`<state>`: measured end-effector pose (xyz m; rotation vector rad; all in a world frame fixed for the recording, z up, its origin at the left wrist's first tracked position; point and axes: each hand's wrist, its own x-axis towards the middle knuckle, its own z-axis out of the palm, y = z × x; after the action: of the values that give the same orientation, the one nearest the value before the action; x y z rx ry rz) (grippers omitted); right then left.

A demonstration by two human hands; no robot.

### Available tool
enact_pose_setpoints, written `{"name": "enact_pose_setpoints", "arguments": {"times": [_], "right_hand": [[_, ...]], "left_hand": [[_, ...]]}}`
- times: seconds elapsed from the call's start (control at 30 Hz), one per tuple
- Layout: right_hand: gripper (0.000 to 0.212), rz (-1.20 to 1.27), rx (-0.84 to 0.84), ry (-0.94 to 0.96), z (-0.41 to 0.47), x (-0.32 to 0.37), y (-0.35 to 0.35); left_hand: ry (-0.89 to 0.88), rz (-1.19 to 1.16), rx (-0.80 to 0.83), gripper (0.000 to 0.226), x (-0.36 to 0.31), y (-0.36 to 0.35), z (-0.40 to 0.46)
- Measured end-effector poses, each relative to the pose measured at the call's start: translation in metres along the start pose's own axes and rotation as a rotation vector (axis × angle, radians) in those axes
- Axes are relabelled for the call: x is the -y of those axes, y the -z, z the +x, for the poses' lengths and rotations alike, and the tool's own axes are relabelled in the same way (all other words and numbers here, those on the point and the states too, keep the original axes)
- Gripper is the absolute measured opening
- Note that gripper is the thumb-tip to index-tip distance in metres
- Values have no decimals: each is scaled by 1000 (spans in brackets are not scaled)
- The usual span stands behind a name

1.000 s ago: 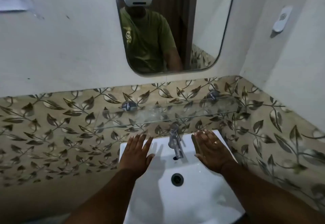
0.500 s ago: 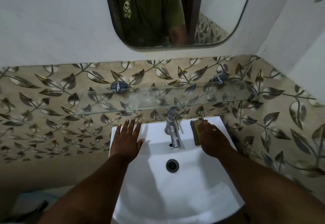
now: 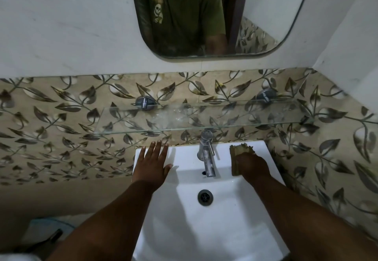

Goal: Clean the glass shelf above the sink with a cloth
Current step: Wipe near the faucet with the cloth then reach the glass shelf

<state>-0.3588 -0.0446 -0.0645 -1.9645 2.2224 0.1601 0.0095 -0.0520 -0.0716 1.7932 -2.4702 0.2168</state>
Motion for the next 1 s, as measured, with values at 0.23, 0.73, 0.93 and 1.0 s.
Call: {"name": "enact_pose_setpoints", "arguments": {"times": [0.23, 0.73, 0.93, 1.0], "right_hand": [[16, 38, 23, 62, -14, -1, 15], [30, 55, -206, 442, -58, 5, 73], [32, -327, -376, 816, -78, 41, 104], [35, -364, -455, 882, -84, 57, 120]], "left_hand": [[28, -4, 76, 71, -1, 12, -2], [28, -39, -8, 77, -11, 80, -13], [-11, -46, -16, 88, -17, 109, -28], [-33, -38, -15, 91, -15, 119, -33]]}}
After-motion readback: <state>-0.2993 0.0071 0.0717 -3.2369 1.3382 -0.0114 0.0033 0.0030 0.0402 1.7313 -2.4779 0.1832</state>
